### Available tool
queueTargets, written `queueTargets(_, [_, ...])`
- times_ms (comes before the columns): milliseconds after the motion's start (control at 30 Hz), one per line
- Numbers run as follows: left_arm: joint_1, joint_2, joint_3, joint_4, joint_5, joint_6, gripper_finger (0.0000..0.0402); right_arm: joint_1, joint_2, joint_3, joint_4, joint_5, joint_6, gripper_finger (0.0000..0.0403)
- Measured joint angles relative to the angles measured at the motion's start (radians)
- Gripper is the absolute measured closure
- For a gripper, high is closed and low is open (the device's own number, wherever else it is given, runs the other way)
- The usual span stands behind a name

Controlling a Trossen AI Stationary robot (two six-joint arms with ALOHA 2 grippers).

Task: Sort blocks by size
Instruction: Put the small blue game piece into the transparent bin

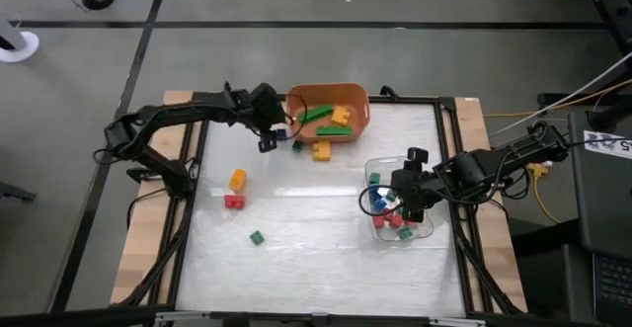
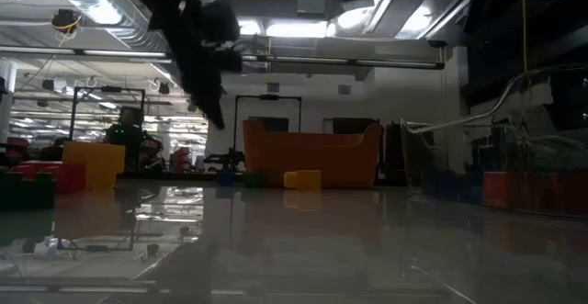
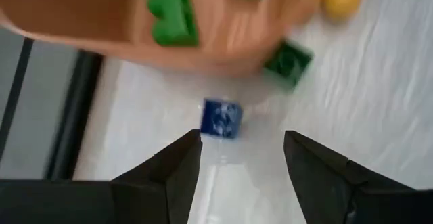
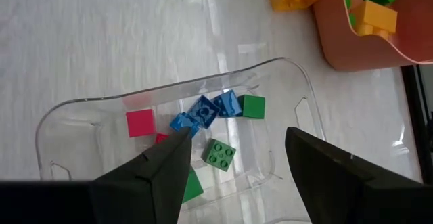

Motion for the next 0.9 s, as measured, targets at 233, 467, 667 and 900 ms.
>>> queueTargets(233, [0.041, 0.012, -0.149, 0.218, 0.001, 0.126, 0.0204, 0.0, 0.0, 0.0, 0.003, 0.0, 0.0, 0.0164])
queueTargets(467, [0.041, 0.037, -0.219, 0.349, 0.02, 0.158, 0.0204, 0.0, 0.0, 0.0, 0.01, 0.007, 0.0, 0.0164])
queueTargets(667, [0.041, 0.1, -0.234, 0.408, 0.031, 0.188, 0.0204, 0.0, 0.0, 0.0, 0.013, 0.007, 0.0, 0.0164])
queueTargets(900, [0.043, 0.184, -0.233, 0.524, 0.031, 0.211, 0.0204, 0.0, 0.0, 0.0, 0.015, 0.007, 0.0, 0.0164])
